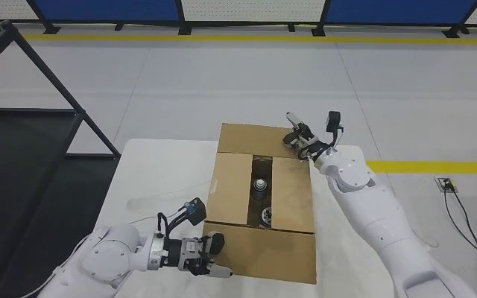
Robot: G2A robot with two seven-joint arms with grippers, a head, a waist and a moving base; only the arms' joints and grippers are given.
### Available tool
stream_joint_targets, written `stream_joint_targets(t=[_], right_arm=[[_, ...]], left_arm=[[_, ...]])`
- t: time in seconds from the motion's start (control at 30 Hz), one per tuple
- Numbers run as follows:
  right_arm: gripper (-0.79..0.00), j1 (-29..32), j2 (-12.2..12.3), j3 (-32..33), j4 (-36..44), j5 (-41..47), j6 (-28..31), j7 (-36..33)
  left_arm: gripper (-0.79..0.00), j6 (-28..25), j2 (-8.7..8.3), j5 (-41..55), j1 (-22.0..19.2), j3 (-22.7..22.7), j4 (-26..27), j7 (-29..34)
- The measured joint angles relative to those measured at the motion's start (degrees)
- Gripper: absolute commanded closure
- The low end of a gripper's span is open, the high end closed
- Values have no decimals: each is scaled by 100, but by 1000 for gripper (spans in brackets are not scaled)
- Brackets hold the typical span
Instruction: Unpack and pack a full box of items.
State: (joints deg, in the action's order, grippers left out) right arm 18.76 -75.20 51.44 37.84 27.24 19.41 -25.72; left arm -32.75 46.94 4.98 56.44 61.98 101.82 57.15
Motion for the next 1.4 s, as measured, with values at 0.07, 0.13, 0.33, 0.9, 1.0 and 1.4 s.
stream_joint_targets(t=[0.07,0.13,0.33,0.9,1.0,1.4], right_arm=[[-785,129,52,79,271,-43,31,-314],[-785,258,107,139,552,-160,-70,-564],[-785,611,256,248,1446,-675,-494,-1158],[-785,922,379,469,2098,-883,-716,-1594],[-785,1019,379,432,2215,-891,-807,-1706],[-785,774,221,32,1918,-708,-1430,-2804]], left_arm=[[-785,-5,-38,119,110,208,148,-61],[-785,4,-76,236,231,448,284,-175],[-785,81,-180,285,687,1299,500,-745],[-785,499,-293,684,1555,2778,132,-1448],[-785,513,-290,691,1564,2772,138,-1468],[-785,1198,-200,911,1674,2858,-17,-2229]])
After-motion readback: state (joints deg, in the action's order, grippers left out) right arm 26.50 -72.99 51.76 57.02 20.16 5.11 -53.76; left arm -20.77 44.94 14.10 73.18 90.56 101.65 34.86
